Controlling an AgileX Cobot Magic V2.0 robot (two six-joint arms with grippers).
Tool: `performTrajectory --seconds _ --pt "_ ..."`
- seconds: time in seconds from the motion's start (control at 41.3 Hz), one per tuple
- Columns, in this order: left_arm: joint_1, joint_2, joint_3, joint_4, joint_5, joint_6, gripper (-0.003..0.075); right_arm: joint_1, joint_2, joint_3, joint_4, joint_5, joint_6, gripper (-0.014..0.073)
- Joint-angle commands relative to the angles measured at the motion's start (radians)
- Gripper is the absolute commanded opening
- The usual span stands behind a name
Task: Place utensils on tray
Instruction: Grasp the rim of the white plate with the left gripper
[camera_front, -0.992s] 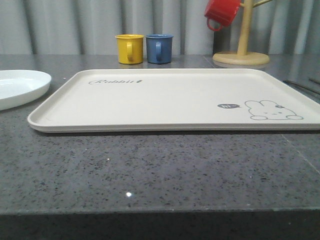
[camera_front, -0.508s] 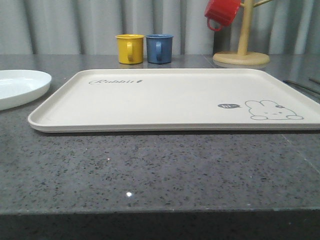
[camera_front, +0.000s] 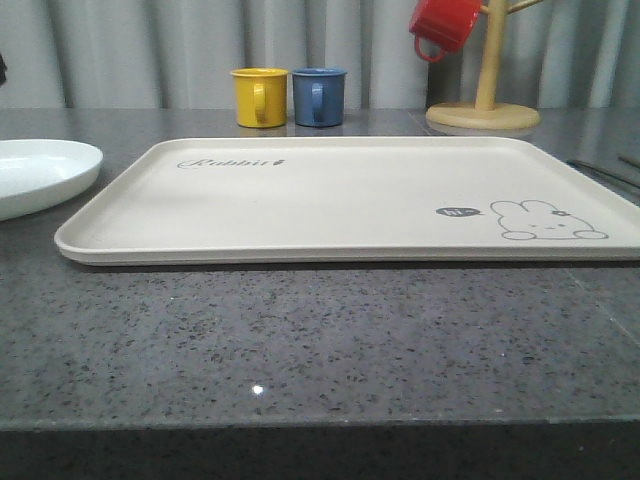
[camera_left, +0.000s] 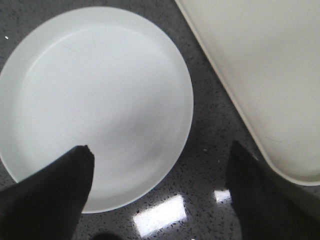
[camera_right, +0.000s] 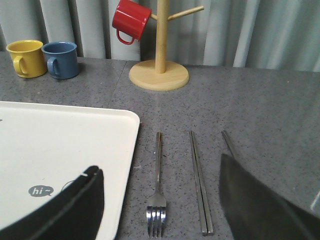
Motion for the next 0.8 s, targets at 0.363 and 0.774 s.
performTrajectory --seconds 0.363,0.774 --pt "-0.007 0.218 -0.085 0.009 0.064 -0.003 0.0427 -0.007 0.01 -0.036 0.007 -0.082 -0.001 0.0517" --pt "-0.007 0.244 -0.085 0.014 0.081 0.001 0.009 -0.007 0.01 -0.036 0.007 -0.082 -0.001 0.0517"
